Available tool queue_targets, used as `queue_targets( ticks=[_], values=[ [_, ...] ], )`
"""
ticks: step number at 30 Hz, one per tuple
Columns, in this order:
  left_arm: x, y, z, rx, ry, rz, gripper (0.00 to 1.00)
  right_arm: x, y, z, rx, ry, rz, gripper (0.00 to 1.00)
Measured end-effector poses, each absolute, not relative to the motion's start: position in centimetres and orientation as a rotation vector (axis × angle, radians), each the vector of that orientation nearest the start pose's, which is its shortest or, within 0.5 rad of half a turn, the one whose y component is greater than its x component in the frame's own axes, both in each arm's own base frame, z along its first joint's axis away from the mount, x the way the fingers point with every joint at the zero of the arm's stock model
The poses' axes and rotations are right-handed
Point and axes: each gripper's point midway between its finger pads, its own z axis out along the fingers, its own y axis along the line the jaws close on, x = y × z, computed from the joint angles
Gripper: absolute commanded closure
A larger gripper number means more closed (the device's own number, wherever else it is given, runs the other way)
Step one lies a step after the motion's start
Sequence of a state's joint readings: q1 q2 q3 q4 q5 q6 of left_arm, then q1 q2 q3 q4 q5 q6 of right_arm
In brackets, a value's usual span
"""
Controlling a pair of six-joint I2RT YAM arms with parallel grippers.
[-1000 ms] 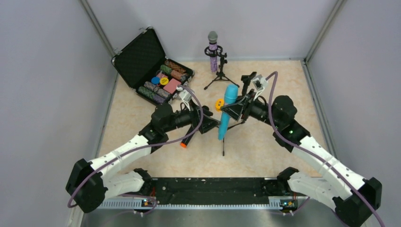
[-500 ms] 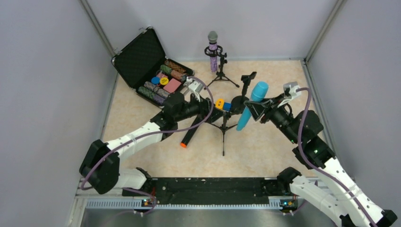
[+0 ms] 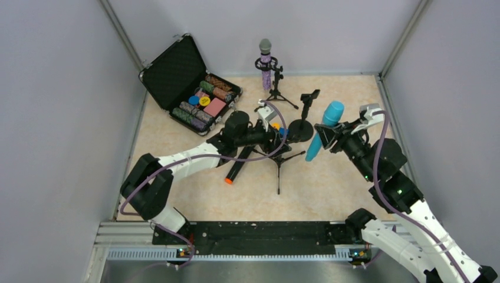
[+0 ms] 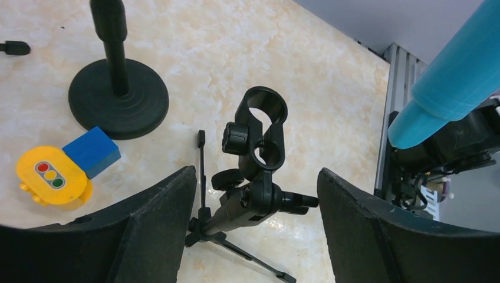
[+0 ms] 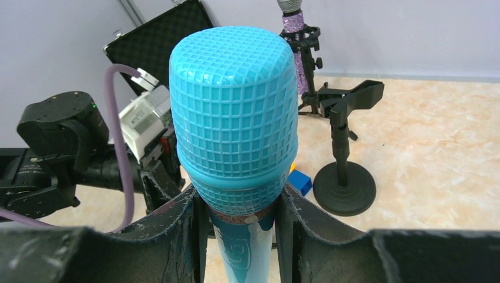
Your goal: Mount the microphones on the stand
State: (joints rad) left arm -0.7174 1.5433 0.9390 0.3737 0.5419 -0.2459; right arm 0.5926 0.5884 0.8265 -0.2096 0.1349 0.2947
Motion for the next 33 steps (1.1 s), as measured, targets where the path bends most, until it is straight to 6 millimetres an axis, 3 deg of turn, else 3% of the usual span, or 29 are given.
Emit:
queue_targets(
  ticks=[2, 5, 8, 12, 21, 33],
  values=[
    [27.6, -37.7, 19.0, 0.867, 1.741, -1.159, 0.32, 23.5, 14.4, 34.3, -0.127, 1.570, 0.592, 1.00],
    [27.4, -38.3, 18.1, 0.896, 1.751, -1.174, 0.51, 23.5, 14.4, 34.2, -0.130, 1.574, 0.589, 1.00],
    [27.9, -38.8, 19.2, 0.921, 1.690, -1.151, 0.66, 23.5, 14.4, 34.2, -0.133, 1.580, 0.587, 1.00],
    [28.4, -38.9, 19.7, 0.936, 1.659, -1.110, 0.75, 23.5, 14.4, 34.3, -0.139, 1.579, 0.583, 1.00],
    [26.4, -39.4, 19.3, 0.998, 1.662, -1.024, 0.81, 23.9, 14.8, 34.3, -0.152, 1.590, 0.582, 1.00],
    [22.4, -37.8, 18.7, 1.071, 1.627, -0.954, 0.81, 23.6, 15.6, 34.9, -0.207, 1.560, 0.616, 1.00]
  ],
)
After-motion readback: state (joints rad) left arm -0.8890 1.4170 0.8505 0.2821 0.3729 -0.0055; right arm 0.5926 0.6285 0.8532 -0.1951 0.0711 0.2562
